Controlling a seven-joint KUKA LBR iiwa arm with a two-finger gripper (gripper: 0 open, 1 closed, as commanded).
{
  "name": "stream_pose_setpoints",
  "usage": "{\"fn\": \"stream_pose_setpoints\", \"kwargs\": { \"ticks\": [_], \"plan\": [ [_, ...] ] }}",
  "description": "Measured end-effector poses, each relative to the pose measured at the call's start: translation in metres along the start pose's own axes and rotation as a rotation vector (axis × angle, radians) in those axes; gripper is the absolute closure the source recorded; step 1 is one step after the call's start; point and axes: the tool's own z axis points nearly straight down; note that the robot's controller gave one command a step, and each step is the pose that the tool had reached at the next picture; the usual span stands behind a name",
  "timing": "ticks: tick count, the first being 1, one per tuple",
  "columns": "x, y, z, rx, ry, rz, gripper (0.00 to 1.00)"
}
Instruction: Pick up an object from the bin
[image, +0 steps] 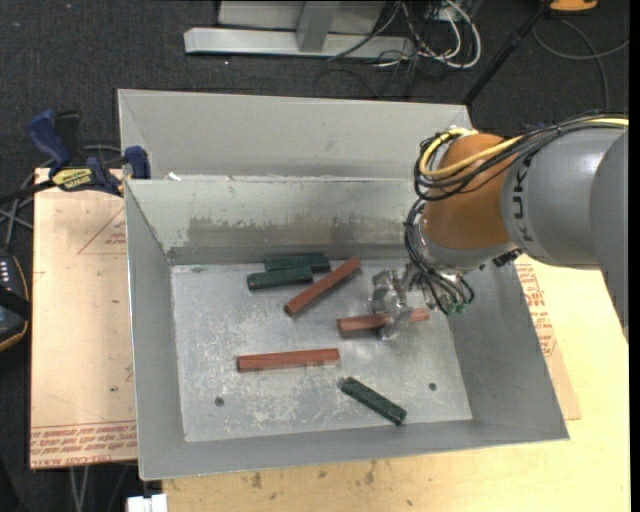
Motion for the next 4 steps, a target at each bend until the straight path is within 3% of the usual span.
{"fn": "stream_pose_setpoints", "kwargs": {
  "ticks": [1,2,4],
  "plan": [
    [0.000,0.000,-0.021,0.000,0.001,0.000,1.00],
    [-0.002,0.000,-0.035,0.002,-0.009,0.000,1.00],
    [0.000,0.001,-0.068,0.001,0.000,-0.001,1.00]
  ]
}}
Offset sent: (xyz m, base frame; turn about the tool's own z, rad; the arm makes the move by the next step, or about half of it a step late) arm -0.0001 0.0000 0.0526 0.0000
